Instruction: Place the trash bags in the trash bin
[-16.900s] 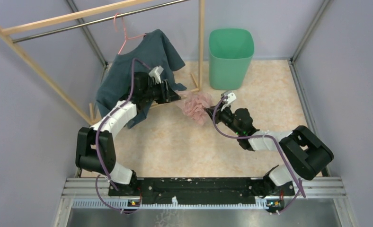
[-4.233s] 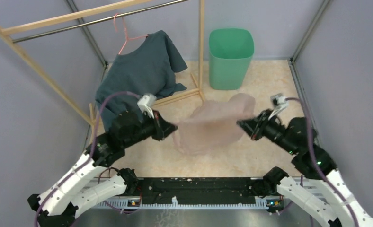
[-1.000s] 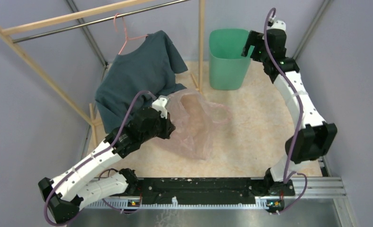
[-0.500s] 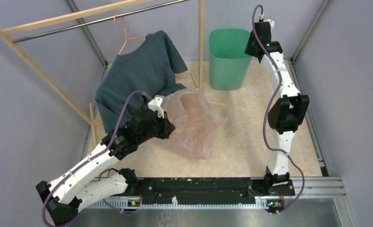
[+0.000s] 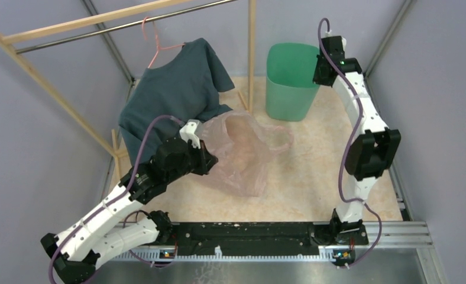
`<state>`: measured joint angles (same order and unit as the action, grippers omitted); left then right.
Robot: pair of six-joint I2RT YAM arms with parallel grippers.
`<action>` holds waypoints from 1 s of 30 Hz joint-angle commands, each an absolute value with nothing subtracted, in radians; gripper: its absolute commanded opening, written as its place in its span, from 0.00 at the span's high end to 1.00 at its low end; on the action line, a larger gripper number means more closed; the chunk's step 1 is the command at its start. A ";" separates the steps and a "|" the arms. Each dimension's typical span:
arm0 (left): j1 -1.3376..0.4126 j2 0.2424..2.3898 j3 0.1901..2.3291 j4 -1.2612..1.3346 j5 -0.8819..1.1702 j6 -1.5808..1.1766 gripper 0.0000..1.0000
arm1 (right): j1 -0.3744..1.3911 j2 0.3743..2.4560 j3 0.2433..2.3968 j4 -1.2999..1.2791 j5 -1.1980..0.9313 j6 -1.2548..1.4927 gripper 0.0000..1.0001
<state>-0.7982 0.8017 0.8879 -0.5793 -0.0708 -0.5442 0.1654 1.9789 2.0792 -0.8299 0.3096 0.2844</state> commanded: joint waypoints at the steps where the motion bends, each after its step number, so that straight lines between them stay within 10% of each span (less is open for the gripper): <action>1: -0.799 0.769 0.914 -0.558 -0.060 -0.516 1.00 | 0.186 1.743 1.889 -0.891 0.308 0.262 1.00; 14: -0.800 0.713 0.921 -0.557 -0.005 -0.522 1.00 | 0.308 1.303 1.364 -0.884 0.248 0.287 1.00; 23: -0.798 0.699 0.942 -0.594 -0.043 -0.539 1.00 | 0.308 1.270 1.481 -0.950 0.253 0.222 0.41; 30: -0.799 0.713 0.968 -0.629 -0.080 -0.562 1.00 | 0.315 1.212 1.612 -0.975 0.113 0.151 0.28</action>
